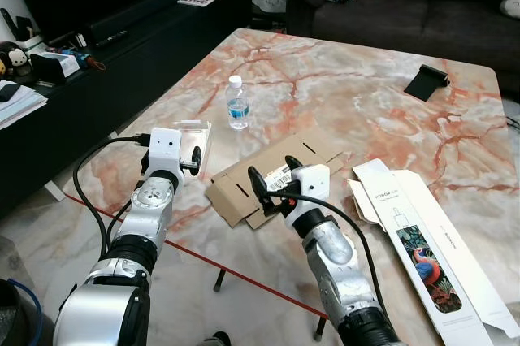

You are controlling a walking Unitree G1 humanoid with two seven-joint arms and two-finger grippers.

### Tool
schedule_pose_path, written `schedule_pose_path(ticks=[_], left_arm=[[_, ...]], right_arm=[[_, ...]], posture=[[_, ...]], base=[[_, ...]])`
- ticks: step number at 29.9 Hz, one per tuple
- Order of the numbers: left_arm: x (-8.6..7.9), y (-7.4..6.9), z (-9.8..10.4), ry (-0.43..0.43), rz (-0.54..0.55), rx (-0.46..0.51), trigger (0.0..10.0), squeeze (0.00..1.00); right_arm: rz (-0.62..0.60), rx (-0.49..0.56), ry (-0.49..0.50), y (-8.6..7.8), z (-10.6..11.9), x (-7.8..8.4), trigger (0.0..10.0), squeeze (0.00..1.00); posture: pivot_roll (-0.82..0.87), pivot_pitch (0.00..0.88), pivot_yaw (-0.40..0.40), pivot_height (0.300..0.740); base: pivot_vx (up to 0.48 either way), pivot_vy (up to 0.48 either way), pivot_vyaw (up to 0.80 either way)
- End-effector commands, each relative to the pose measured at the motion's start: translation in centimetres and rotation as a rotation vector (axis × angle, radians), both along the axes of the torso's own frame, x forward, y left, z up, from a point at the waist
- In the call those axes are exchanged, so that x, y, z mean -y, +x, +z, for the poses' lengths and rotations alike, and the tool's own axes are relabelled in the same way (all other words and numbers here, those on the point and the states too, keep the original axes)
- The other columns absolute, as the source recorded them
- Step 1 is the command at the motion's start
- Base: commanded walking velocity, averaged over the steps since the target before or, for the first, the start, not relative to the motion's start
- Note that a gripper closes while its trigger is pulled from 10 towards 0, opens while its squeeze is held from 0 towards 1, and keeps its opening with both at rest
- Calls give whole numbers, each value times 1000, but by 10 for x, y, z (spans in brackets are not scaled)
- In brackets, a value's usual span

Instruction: Picking trash to rubbish bin

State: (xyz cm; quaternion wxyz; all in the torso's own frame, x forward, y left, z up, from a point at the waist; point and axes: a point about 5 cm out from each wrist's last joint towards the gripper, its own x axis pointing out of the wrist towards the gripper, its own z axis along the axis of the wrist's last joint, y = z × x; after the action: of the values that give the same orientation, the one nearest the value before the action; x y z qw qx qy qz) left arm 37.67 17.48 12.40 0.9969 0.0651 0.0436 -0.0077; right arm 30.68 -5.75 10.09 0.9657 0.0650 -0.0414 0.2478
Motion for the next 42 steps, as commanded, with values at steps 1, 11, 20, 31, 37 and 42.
schedule_pose_path(ticks=[1, 11, 20, 31, 37, 42], left_arm=[[-1, 2, 2, -10, -5, 0, 10000, 0], [10, 6, 6, -13, -41, -3, 10000, 0], [7, 12, 14, -14, -22, -14, 10000, 0], [18, 10, 3, -52, -86, -73, 10000, 0], [23, 8, -1, -55, -93, -90, 0, 0], [26, 7, -4, -62, -102, -101, 0, 0]], right_arm=[[11, -1, 3, -6, 1, -4, 10000, 0], [1, -47, 9, -24, -7, -3, 10000, 0], [-8, -73, 16, -33, -8, -3, 10000, 0], [-36, -99, 14, -41, -10, 3, 10000, 0], [-38, -101, 13, -39, -9, 3, 10000, 0], [-37, -97, 14, -35, -7, 1, 10000, 0]], posture=[[56, 135, 61, 740], [57, 195, 77, 740], [63, 244, 93, 740], [53, 249, 104, 740], [60, 239, 104, 740], [62, 225, 103, 740]], base=[[0, 0, 0], [0, 0, 0], [0, 0, 0], [0, 0, 0], [0, 0, 0], [0, 0, 0]])
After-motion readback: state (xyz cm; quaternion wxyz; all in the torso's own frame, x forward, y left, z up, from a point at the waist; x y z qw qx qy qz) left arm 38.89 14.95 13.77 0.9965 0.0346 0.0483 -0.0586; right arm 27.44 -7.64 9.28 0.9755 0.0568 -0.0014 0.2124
